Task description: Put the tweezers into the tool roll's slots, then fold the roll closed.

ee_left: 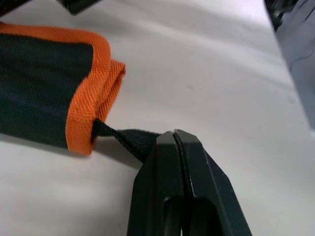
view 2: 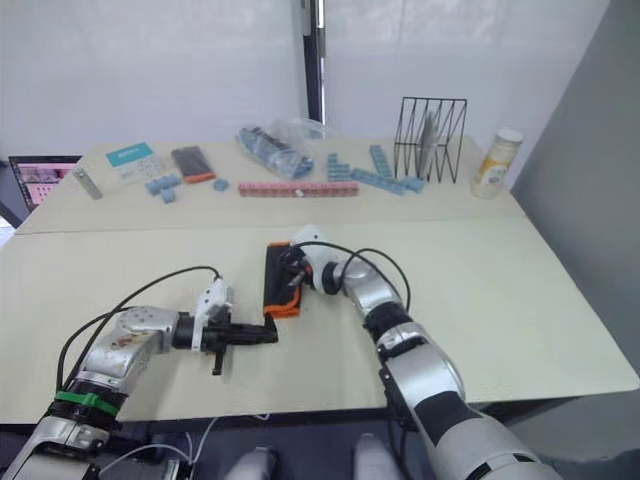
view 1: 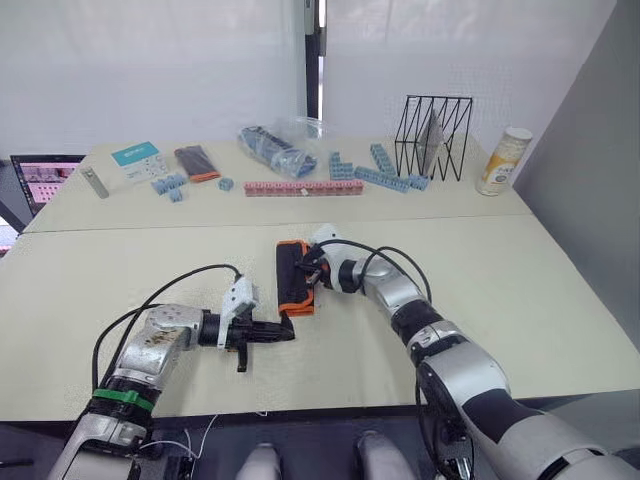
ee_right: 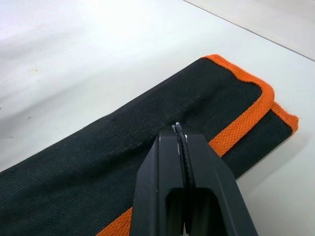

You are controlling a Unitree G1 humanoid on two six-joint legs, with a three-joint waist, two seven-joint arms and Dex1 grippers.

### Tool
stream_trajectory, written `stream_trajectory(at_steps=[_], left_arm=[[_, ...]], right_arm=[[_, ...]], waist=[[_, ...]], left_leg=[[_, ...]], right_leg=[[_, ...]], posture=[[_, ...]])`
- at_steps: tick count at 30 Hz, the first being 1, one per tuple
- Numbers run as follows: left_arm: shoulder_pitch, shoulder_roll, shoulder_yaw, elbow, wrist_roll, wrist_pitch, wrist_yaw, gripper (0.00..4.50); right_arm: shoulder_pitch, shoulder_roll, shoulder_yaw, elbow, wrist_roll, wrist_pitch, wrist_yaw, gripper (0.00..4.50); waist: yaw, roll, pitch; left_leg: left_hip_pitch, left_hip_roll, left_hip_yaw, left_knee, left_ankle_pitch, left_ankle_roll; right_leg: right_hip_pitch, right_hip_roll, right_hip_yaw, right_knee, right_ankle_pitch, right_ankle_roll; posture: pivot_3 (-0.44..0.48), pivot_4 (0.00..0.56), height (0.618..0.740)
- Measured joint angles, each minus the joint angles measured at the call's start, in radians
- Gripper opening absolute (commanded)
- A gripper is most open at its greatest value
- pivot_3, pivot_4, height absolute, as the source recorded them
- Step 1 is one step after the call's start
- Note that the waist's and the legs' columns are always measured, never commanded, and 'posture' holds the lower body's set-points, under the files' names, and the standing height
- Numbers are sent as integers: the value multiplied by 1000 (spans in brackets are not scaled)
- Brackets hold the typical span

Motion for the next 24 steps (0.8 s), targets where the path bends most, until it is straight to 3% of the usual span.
stream_trajectory(at_steps=[6,14,19,24], left_arm=[[-119,-35,82,42,-51,43,58,20],[-196,-149,-1,272,103,-100,131,20],[-228,-171,-42,341,169,-189,136,20],[-227,-163,-49,351,186,-218,131,20]], right_arm=[[39,-4,1,-84,-9,32,10,0],[85,-8,2,-185,-28,79,14,0],[121,-19,16,-252,-37,94,50,0],[46,7,15,-149,-49,109,-14,0]], waist=[[1,0,0],[4,0,0],[0,0,0],[-4,-1,0]], left_leg=[[-1,-1,1,-7,0,-1],[-2,-2,1,-11,0,-1],[-1,-1,2,-11,0,-1],[4,-1,2,-11,0,-1]], right_leg=[[0,-1,1,-3,0,1],[-2,-1,1,-5,0,1],[-2,-1,1,-5,0,1],[1,-1,2,-4,0,1]], posture=[[0,150,728],[0,150,728],[0,150,728],[0,150,728]])
